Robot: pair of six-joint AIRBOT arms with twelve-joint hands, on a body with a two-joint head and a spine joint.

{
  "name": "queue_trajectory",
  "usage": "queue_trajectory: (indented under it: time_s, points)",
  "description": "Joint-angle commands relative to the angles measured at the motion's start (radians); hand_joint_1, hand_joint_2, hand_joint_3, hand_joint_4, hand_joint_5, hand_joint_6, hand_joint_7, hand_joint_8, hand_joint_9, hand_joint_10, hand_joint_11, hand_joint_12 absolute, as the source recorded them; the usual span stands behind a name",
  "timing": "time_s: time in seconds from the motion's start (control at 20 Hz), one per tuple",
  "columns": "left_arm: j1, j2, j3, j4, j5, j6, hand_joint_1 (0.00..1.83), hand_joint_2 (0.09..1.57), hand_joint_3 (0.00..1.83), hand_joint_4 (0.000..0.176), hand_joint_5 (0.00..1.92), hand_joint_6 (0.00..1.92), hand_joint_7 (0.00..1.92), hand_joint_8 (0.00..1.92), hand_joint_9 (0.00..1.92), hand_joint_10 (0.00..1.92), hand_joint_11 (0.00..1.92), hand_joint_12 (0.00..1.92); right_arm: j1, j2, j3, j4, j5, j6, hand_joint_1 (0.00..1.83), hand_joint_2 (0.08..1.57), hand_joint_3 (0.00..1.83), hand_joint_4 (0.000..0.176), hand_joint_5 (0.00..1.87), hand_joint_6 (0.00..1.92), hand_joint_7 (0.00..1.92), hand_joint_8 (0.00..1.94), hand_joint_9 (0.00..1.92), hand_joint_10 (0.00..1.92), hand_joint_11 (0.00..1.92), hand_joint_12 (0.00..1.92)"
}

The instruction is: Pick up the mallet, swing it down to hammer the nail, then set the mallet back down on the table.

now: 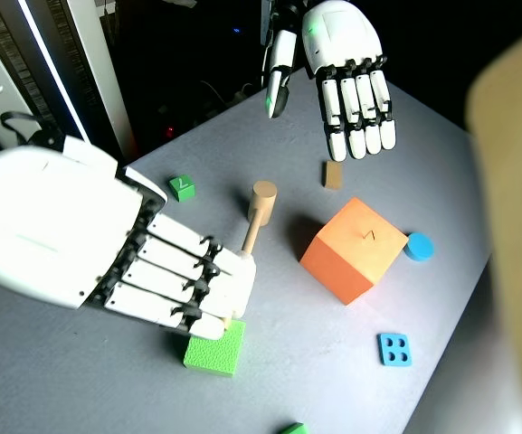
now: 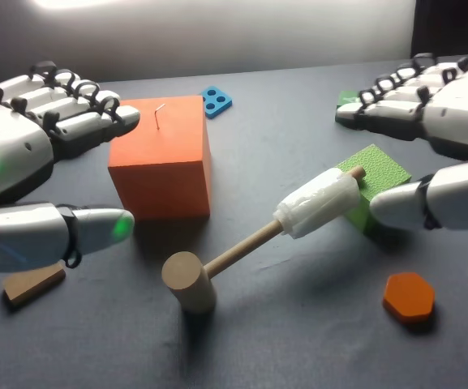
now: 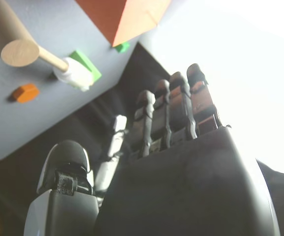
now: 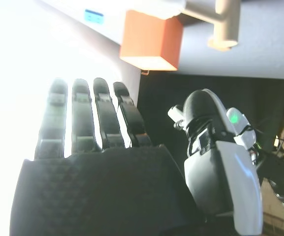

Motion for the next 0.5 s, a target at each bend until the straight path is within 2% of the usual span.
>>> queue_trajectory:
  time_s: [0.0,0.1,0.15,0.2,0.35,0.45]
  points:
    - [-0.012,0.002,0.016,0.047,-0.097,-0.042,0.00,1.28,0.00,0.000,0.11,0.00,0.08,0.00,0.04,0.00,0.00,0.08,0.008,-0.005,-0.005,-0.033,0.084,0.006,0.47,1.17,0.00,0.000,0.00,0.00,0.00,0.00,0.00,0.00,0.00,0.00]
    - [-0.008,0.002,0.048,0.130,-0.097,-0.127,0.00,1.27,0.00,0.000,0.09,0.00,0.07,0.00,0.04,0.00,0.00,0.08,0.013,-0.042,0.005,-0.038,0.070,0.006,0.90,1.07,0.00,0.000,0.00,0.00,0.00,0.00,0.00,0.00,0.00,0.00]
    - [0.003,-0.002,0.077,0.222,-0.097,-0.217,0.00,1.26,0.00,0.000,0.11,0.01,0.09,0.01,0.05,0.01,0.01,0.08,0.009,-0.101,0.028,-0.180,0.011,0.153,1.22,0.96,0.00,0.000,0.00,0.00,0.00,0.00,0.00,0.00,0.00,0.00]
    - [0.006,-0.006,0.082,0.239,-0.097,-0.233,0.00,1.26,0.00,0.000,0.11,0.01,0.09,0.01,0.05,0.01,0.01,0.08,0.007,-0.119,0.036,-0.219,-0.003,0.192,1.22,0.96,0.00,0.000,0.00,0.00,0.00,0.00,0.00,0.00,0.00,0.00]
    - [0.046,-0.042,0.124,0.326,-0.116,-0.349,0.00,1.27,0.00,0.000,0.10,0.01,0.08,0.01,0.05,0.01,0.01,0.08,0.003,-0.175,0.062,-0.225,-0.029,0.226,1.27,0.95,0.00,0.000,0.00,0.00,0.00,0.00,0.00,0.00,0.00,0.00]
    - [0.097,-0.075,0.155,0.328,-0.188,-0.397,0.00,1.27,0.00,0.000,0.10,0.00,0.08,0.01,0.05,0.01,0.01,0.08,-0.001,-0.226,0.085,-0.225,-0.077,0.230,1.24,0.96,0.00,0.000,0.00,0.00,0.00,0.00,0.00,0.00,0.00,0.00]
